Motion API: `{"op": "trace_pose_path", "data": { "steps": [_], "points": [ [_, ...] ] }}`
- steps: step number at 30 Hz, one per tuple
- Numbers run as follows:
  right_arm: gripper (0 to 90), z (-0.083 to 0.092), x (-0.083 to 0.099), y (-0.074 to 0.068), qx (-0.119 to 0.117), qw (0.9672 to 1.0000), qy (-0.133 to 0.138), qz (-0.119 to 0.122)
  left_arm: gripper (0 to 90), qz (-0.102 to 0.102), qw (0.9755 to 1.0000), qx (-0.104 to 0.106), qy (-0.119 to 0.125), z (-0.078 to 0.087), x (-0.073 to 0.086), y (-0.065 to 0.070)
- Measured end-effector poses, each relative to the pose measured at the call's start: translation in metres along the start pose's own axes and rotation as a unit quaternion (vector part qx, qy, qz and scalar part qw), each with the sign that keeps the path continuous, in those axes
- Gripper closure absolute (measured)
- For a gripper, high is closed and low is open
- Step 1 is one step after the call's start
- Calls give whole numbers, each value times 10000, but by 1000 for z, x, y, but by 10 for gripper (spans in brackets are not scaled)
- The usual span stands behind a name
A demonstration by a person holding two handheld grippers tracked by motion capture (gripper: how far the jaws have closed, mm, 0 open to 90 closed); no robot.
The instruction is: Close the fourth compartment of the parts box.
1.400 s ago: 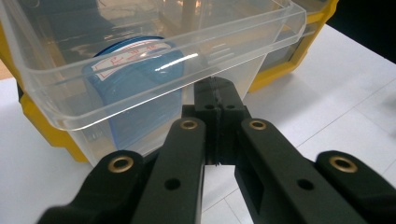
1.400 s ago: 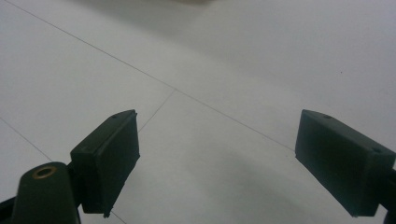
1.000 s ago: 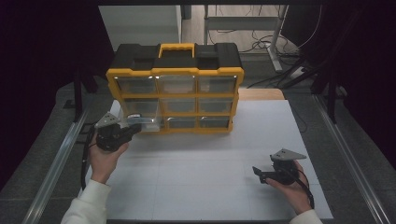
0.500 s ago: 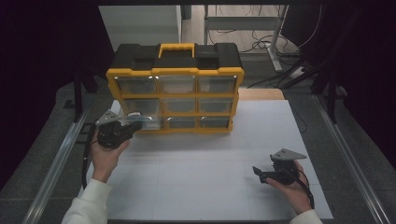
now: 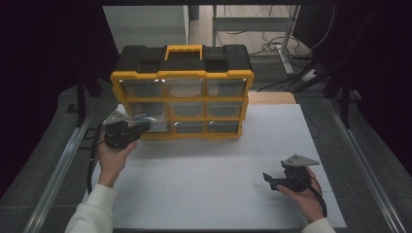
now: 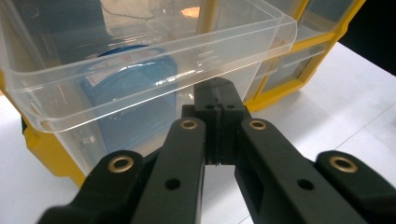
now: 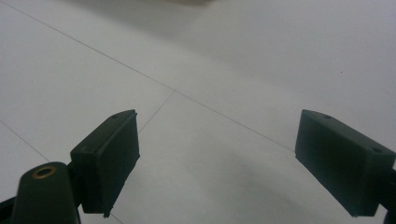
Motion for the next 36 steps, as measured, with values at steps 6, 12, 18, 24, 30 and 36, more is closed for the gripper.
{"op": "trace_pose_path", "data": {
  "steps": [6,12,18,24,30,36],
  "points": [
    [141,1,1,0,-11,10000,18,-13,898,12,10000,9,18,-2,-2,-1],
    [142,1,1,0,-10,10000,10,-17,898,32,10000,7,35,-4,-4,-2],
    [142,2,1,0,-7,10000,7,-19,898,50,10000,-26,62,-4,-6,-6],
    [142,2,1,0,3,10000,-2,-5,898,84,9999,-50,90,-4,-8,-10],
    [142,2,1,1,30,10000,14,1,898,73,9999,-82,83,-6,-10,-13],
    [142,1,-1,1,28,10000,26,-1,898,64,9999,-127,57,-7,-11,-15]
  ]
}}
Point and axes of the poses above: each handheld gripper's, and its own axes: z roughly backward along the jaws, x roughly out of its underside, y roughly to its right, the point moved 5 cm from there along -z, roughly forward along the jaws, and after that the axes turned 4 degrees about -y, right-handed, at the moved point
